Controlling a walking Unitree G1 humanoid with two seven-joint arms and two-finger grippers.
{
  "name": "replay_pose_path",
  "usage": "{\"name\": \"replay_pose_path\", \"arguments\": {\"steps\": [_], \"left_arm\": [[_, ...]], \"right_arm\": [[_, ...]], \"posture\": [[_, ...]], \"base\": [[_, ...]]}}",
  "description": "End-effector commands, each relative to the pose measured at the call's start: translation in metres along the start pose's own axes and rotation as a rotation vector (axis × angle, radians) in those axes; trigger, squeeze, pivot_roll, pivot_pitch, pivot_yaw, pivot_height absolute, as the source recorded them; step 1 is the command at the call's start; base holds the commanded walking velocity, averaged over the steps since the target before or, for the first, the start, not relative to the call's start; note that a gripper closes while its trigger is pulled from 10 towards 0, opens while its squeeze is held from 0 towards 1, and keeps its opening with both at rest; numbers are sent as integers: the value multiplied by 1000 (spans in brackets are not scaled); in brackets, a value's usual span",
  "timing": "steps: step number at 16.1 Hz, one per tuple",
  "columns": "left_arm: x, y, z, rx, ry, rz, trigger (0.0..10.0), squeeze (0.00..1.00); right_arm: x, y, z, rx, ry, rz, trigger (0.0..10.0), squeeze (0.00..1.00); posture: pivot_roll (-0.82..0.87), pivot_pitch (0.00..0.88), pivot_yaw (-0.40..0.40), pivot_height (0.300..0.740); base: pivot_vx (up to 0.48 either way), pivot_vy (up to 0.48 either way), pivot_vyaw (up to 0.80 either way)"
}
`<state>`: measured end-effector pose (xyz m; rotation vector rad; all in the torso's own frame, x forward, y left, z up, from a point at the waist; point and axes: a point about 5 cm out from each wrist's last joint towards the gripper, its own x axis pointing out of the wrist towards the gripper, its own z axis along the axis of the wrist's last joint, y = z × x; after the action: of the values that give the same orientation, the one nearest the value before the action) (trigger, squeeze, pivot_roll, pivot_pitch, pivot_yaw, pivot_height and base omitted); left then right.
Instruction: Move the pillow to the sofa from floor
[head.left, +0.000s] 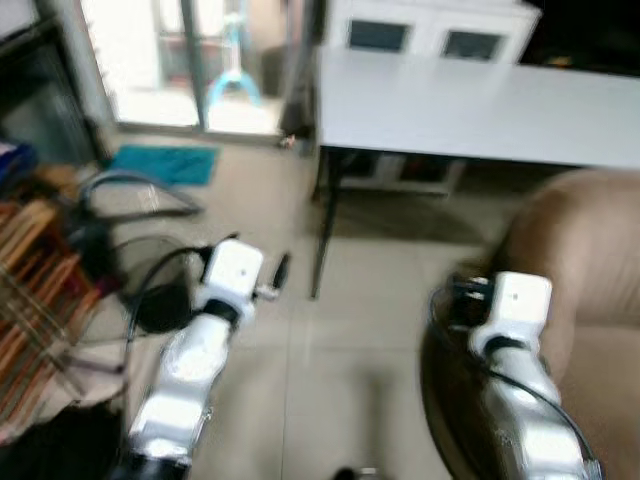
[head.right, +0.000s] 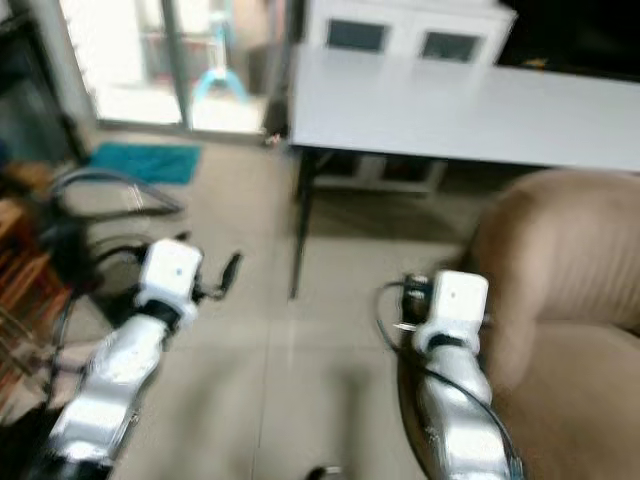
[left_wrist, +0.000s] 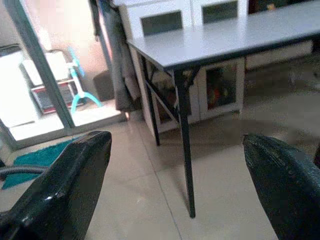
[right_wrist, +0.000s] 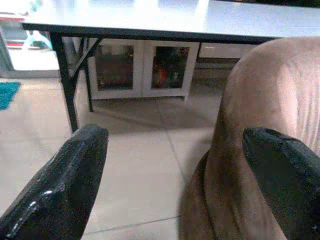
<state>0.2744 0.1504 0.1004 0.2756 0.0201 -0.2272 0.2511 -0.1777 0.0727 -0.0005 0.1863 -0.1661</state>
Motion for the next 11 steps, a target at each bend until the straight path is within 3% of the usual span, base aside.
{"name": "replay_pose_path", "arguments": {"steps": [1,5,11], "left_arm": [[4,-3,5,-14,-17,-6,10000,0],[3,-1,7,-8,-25,-1,10000,0],[1,16,20,29,-44,35,10000,0]], "right_arm": [[0,-10,2,-18,-3,-29,10000,0],[1,-9,0,-16,6,-29,10000,0],[6,-11,-7,-29,22,-38,10000,0]], "posture": [[-44,0,-27,740],[-30,0,-35,740],[45,0,-55,740]], "base": [[0,0,-800],[0,0,-800],[0,0,-800]]}}
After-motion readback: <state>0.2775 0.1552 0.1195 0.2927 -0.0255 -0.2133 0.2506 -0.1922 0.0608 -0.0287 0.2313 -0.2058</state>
